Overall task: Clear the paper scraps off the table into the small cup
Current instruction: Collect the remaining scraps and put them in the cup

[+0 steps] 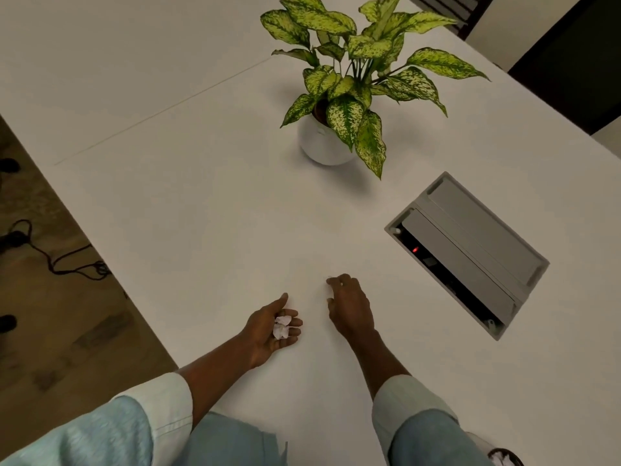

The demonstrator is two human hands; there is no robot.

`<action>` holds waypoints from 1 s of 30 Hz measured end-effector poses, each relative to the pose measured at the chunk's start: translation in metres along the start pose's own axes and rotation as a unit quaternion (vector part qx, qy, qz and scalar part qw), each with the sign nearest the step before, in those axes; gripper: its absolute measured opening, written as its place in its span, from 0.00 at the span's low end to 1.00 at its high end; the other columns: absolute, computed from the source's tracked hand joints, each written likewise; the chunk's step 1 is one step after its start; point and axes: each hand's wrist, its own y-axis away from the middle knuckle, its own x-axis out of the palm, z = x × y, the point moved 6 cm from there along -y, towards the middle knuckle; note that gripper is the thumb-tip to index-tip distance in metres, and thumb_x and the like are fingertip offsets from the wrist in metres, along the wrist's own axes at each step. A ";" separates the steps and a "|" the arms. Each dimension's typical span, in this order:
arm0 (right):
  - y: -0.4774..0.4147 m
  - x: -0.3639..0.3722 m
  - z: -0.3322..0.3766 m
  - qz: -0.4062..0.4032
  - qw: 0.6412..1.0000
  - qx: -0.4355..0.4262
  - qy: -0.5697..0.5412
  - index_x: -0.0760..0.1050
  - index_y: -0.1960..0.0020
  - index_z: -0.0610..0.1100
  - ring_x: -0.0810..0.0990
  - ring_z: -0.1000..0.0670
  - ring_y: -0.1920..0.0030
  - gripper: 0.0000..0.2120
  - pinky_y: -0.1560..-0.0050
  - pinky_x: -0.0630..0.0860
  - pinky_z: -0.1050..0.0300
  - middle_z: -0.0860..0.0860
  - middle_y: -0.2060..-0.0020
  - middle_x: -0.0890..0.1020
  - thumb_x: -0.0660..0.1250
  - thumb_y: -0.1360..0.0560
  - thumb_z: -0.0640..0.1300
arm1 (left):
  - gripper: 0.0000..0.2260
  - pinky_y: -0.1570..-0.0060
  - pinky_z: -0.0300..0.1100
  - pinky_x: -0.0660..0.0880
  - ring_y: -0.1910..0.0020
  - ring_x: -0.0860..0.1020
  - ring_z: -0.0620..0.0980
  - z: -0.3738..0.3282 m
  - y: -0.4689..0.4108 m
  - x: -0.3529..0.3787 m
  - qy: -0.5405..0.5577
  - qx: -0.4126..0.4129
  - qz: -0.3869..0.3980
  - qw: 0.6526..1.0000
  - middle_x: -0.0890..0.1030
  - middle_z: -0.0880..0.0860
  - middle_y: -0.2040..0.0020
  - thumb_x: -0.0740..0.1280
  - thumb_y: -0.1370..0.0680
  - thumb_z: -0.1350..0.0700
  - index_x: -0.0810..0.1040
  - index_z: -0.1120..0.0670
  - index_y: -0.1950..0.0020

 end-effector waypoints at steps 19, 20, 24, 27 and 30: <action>0.005 0.025 0.009 -0.022 0.995 -0.020 0.098 0.72 0.65 0.41 0.75 0.45 0.62 0.16 0.78 0.62 0.56 0.46 0.62 0.75 0.72 0.42 0.23 | 0.31 0.59 0.47 0.82 0.60 0.84 0.55 -0.017 -0.015 -0.002 -0.007 0.001 -0.019 1.000 0.86 0.59 0.52 0.65 0.22 0.34 0.82 0.62 0.41; 0.013 0.029 0.005 -0.015 0.997 -0.009 0.080 0.74 0.64 0.41 0.76 0.45 0.62 0.14 0.78 0.65 0.55 0.47 0.62 0.75 0.70 0.40 0.24 | 0.32 0.59 0.47 0.82 0.60 0.84 0.55 -0.016 -0.016 -0.002 -0.012 0.000 -0.020 1.000 0.86 0.59 0.53 0.65 0.22 0.34 0.82 0.63 0.40; 0.047 0.033 -0.007 -0.030 0.997 0.055 -0.046 0.82 0.55 0.43 0.80 0.46 0.58 0.10 0.64 0.76 0.54 0.50 0.58 0.79 0.69 0.31 0.31 | 0.34 0.56 0.48 0.83 0.58 0.84 0.56 -0.007 -0.014 0.005 -0.021 -0.005 -0.009 1.000 0.86 0.60 0.53 0.65 0.22 0.33 0.82 0.64 0.38; 0.071 0.014 0.005 -0.089 0.980 0.083 -0.160 0.84 0.53 0.47 0.80 0.54 0.59 0.10 0.60 0.78 0.58 0.55 0.58 0.81 0.71 0.29 0.33 | 0.34 0.55 0.49 0.83 0.58 0.84 0.57 0.004 -0.010 0.017 -0.023 -0.009 0.004 1.000 0.86 0.61 0.53 0.65 0.22 0.34 0.81 0.65 0.39; 0.094 0.003 0.020 -0.109 0.966 0.093 -0.217 0.83 0.53 0.52 0.80 0.57 0.59 0.09 0.60 0.79 0.59 0.59 0.58 0.81 0.72 0.27 0.38 | 0.33 0.53 0.51 0.83 0.57 0.84 0.58 0.014 -0.002 0.032 -0.013 -0.023 0.019 0.999 0.85 0.62 0.51 0.66 0.21 0.36 0.80 0.67 0.39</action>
